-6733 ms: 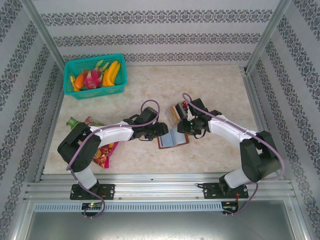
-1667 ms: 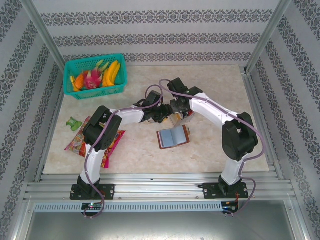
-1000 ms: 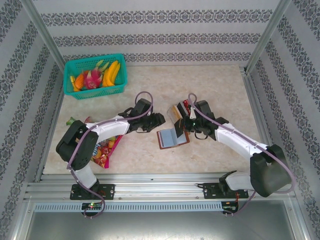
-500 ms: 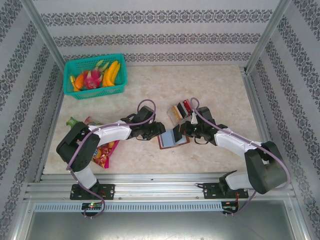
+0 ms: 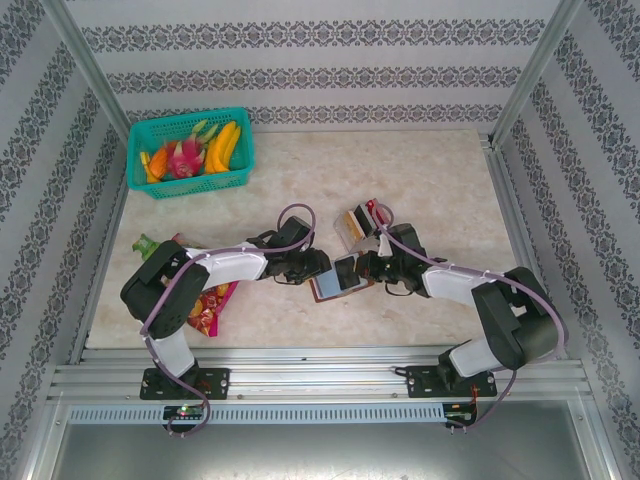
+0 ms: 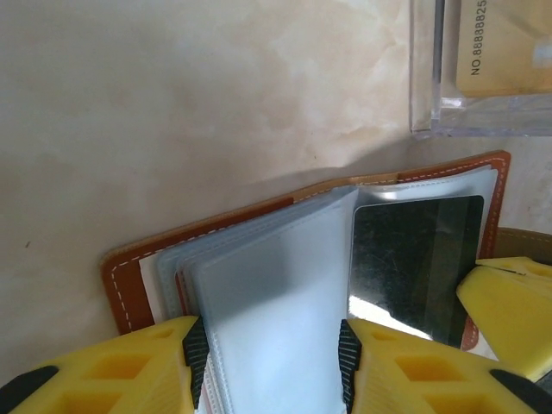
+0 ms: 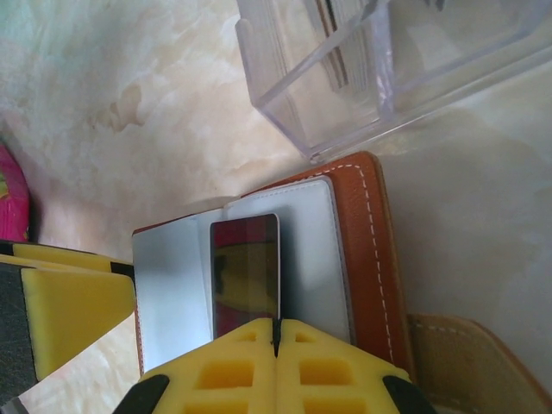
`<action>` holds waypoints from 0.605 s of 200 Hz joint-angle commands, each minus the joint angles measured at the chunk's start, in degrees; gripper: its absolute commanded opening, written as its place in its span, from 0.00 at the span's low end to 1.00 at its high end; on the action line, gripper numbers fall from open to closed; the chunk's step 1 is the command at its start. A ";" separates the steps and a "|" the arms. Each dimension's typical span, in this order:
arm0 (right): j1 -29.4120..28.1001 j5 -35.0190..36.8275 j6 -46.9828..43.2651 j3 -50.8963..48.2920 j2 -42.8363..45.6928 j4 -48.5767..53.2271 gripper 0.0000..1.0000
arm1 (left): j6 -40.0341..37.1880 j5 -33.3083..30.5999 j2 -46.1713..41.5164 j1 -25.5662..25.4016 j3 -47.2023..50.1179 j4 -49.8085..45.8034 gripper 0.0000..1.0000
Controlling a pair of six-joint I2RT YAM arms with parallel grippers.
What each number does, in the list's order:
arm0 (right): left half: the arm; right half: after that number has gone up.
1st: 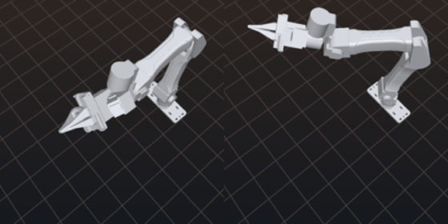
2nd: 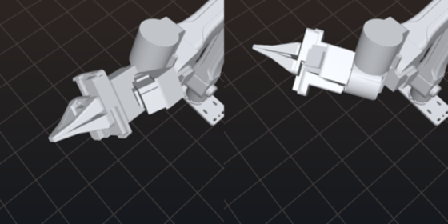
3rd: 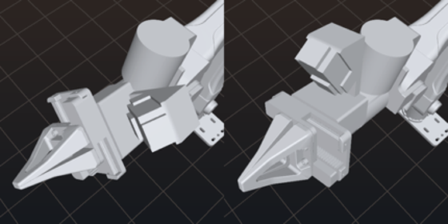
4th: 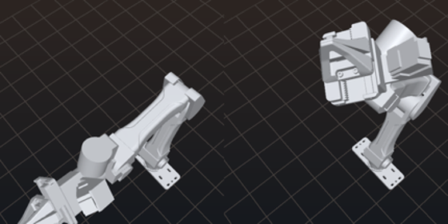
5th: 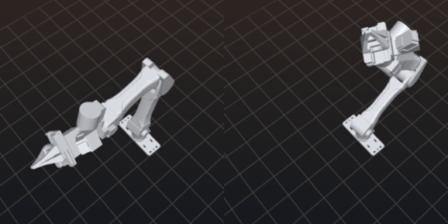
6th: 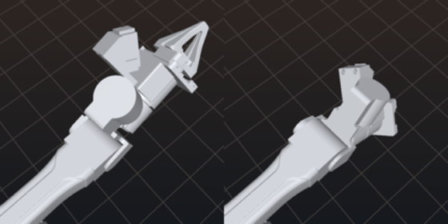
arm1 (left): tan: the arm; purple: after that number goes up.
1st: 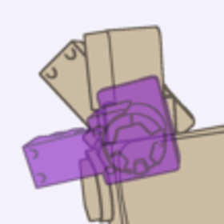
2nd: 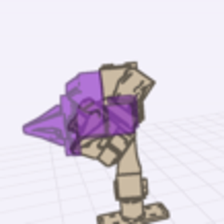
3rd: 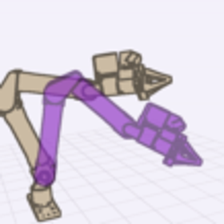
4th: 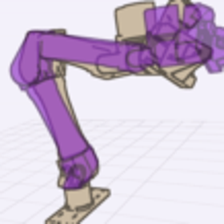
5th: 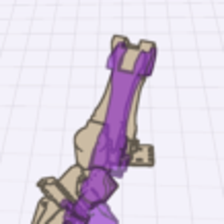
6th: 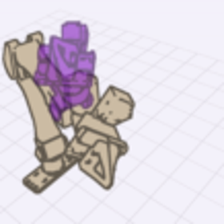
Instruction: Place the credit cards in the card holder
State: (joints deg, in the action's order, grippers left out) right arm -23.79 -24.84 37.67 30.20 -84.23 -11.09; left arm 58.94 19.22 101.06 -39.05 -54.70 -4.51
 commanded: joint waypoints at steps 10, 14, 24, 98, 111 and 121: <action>-1.53 -1.58 -1.11 -1.77 -2.06 -5.32 0.00 | 0.73 -0.74 1.39 -0.88 0.39 -2.60 0.46; -1.68 -1.82 -1.02 -1.95 -2.24 -5.91 0.00 | 0.73 -0.73 1.50 -0.93 0.46 -2.57 0.46; -1.78 -1.76 -0.93 -2.09 -2.72 -6.46 0.00 | 0.73 -0.74 1.60 -0.86 0.41 -2.60 0.46; 0.01 0.23 -4.99 0.21 1.33 0.19 0.00 | 0.39 -2.13 1.12 -0.94 0.48 -4.31 0.46; 0.39 0.23 -5.30 0.37 2.59 0.20 0.00 | 0.30 -2.30 0.99 -0.92 0.79 -4.38 0.46; 0.48 0.24 -5.35 0.39 3.00 -0.05 0.00 | 0.30 -2.41 0.90 -0.94 0.90 -4.46 0.46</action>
State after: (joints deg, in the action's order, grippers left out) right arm -24.10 -25.61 34.48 29.32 -83.33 -12.84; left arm 58.94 18.79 101.36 -39.05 -54.70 -4.67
